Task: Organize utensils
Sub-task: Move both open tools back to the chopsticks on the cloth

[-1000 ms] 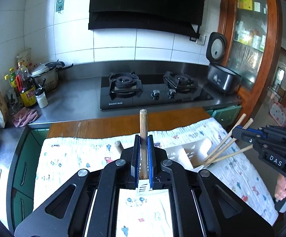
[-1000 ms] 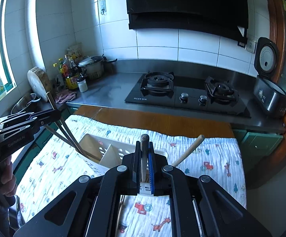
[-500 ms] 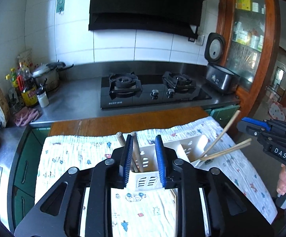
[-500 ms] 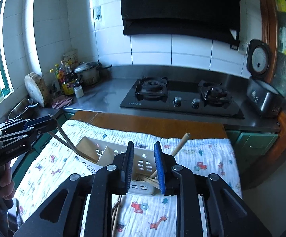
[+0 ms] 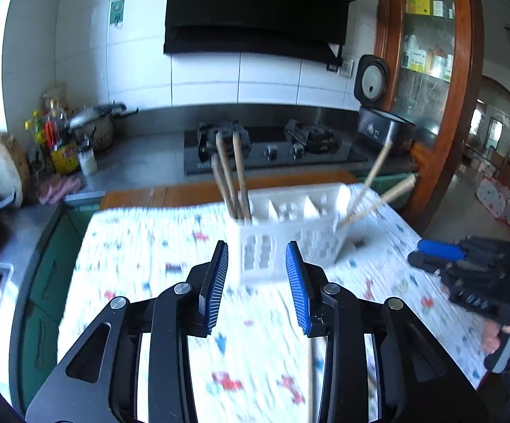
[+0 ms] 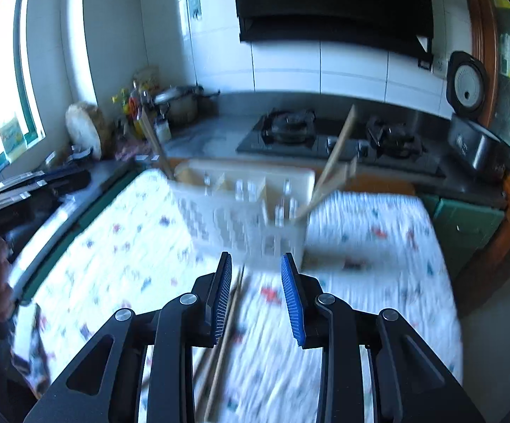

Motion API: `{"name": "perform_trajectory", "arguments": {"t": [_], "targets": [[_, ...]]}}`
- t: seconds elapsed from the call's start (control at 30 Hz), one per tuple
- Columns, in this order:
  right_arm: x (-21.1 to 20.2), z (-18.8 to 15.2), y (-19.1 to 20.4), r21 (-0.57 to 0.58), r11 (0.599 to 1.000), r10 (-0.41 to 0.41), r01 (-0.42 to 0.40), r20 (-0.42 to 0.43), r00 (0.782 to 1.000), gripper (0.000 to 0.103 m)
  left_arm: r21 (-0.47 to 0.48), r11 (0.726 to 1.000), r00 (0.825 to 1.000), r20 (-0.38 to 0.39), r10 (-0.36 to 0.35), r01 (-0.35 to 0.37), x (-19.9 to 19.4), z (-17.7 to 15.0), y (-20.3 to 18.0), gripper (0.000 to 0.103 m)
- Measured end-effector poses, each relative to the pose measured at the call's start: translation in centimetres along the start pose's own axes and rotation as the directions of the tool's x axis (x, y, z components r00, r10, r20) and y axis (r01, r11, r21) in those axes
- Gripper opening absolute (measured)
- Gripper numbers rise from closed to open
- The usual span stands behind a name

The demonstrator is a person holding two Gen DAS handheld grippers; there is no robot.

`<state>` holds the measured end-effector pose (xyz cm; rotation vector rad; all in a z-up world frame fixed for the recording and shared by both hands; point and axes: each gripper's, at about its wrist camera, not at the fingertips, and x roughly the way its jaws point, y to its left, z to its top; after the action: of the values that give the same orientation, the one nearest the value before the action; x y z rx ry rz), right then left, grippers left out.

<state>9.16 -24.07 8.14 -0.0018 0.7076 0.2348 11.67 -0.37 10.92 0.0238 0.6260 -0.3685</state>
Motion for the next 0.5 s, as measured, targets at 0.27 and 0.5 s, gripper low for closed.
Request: {"name": "perform_trajectory", "arguments": {"t": [0.27, 0.5], "targets": [[2.2, -8.3, 2.5, -0.011, 1.0, 0.005, -0.006, -0.097, 0.995, 0.029, -0.021, 1.0, 0.997, -0.073, 0.014, -0.015, -0.7, -7.6, 0.0, 0.034], [3.8, -12.2, 3.9, -0.01, 1.0, 0.014, -0.016, -0.161, 0.987, 0.025, -0.071, 0.997, 0.992, -0.128, -0.001, -0.008, -0.6, -12.1, 0.3, 0.034]]}}
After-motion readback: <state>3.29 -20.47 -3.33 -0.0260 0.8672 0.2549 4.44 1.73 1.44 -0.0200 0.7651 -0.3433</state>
